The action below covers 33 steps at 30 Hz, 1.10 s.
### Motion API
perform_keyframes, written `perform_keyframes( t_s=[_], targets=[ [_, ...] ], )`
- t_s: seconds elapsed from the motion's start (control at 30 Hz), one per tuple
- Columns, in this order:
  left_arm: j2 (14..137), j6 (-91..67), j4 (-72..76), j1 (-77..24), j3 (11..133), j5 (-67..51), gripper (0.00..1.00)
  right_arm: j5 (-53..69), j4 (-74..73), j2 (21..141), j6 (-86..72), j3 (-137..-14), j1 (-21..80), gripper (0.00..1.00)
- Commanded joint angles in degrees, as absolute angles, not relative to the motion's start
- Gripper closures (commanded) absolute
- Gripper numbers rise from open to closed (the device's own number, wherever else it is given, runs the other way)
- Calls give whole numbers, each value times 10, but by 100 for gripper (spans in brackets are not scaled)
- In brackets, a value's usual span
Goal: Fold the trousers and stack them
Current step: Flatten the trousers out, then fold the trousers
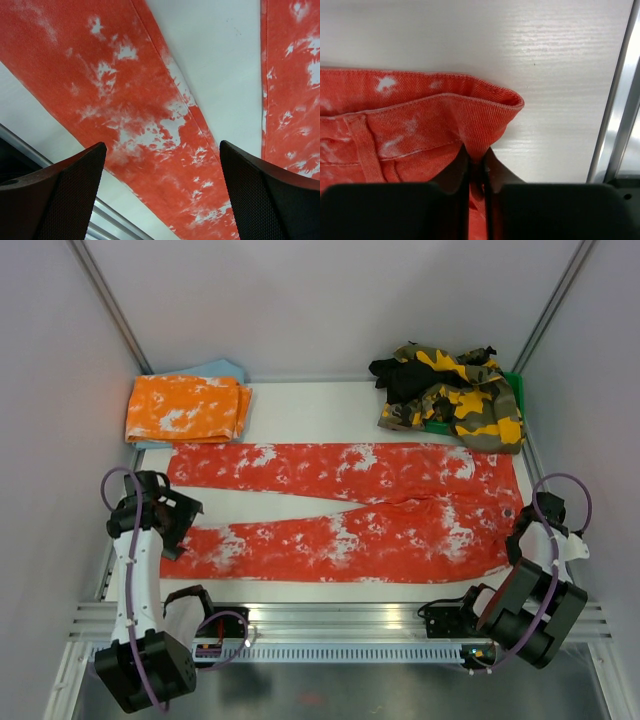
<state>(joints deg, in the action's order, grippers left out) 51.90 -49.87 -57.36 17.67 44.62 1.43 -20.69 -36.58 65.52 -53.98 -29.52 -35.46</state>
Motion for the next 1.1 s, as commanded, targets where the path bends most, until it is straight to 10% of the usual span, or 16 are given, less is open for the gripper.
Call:
perform_keyframes(
  t_s=[0.0,0.43,1.07],
  targets=[
    [505,-535,-592,180,459,41,0,-239,-361,669,-534,-294,-360,99],
    [412,-804,-625,180,339,99,5,-171,-351,676,-480,-291,-360,100],
    [721,-824,-585,343,387,237,5,-143,-365,701,-459,-331,-359,100]
  ],
)
